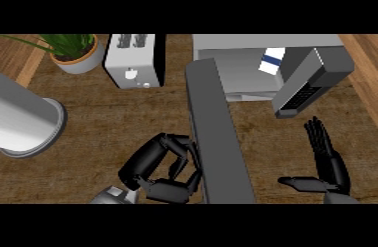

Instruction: Pick up the milk, place it into the microwave and close the microwave

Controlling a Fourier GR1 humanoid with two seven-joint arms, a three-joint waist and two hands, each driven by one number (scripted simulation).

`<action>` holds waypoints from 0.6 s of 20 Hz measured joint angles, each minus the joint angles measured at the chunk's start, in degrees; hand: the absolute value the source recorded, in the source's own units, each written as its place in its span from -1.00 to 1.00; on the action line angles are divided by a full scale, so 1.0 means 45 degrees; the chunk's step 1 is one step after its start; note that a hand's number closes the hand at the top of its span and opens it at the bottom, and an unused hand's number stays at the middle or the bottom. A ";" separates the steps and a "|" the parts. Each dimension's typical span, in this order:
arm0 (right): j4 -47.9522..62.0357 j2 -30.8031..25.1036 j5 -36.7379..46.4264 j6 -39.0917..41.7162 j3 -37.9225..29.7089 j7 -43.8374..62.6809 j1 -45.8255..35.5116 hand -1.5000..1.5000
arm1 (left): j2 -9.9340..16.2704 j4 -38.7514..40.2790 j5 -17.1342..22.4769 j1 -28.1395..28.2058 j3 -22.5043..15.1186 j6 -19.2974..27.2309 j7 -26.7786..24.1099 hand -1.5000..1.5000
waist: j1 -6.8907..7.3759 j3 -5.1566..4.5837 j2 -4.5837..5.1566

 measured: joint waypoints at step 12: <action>-0.5066 -0.0758 -0.1141 0.1400 0.0810 0.0953 0.3021 -1.00 | 0.0039 0.6592 0.0719 -0.2921 -0.3151 0.4835 -0.3690 1.00 | -0.0317 -0.0013 0.0106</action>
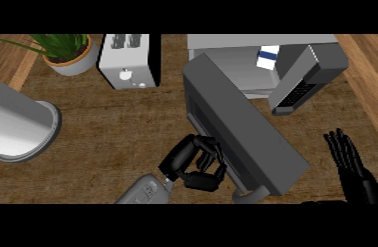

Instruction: Pick up the milk, place it into the microwave and close the microwave

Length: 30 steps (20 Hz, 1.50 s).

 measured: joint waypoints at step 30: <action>-0.6222 -0.2175 -0.3367 0.2367 0.0631 0.3756 0.0203 -1.00 | -0.0050 0.2687 0.8430 -0.4463 -0.2908 0.6567 -0.2115 -1.00 | -0.2129 -0.0057 0.0490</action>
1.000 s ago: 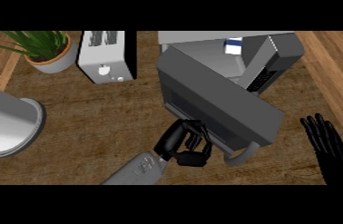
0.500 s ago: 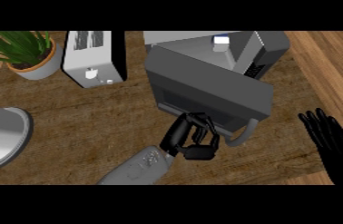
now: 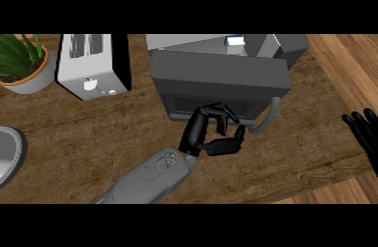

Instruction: Pick up the milk, place it into the microwave and close the microwave

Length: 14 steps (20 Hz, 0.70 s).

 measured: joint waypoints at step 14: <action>-0.0760 -0.2042 0.1624 -0.1096 -0.1844 -0.0024 -0.1953 1.00 | -0.0010 0.0398 0.2384 -0.1187 0.0355 0.1658 0.0037 -1.00 | -0.0682 0.0001 0.0298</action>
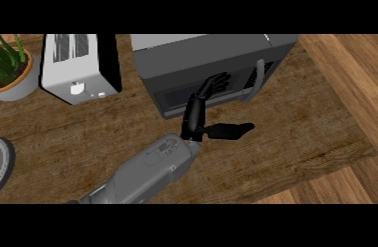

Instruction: Pick up the milk, place it into the microwave and close the microwave

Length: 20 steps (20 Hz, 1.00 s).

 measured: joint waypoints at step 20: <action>0.0456 -0.0794 0.0729 -0.0514 -0.0344 0.0240 -0.1613 1.00 | 0.0001 0.0161 0.1898 -0.0499 -0.0407 0.0131 -0.1346 -1.00 | 0.0067 0.0056 0.0322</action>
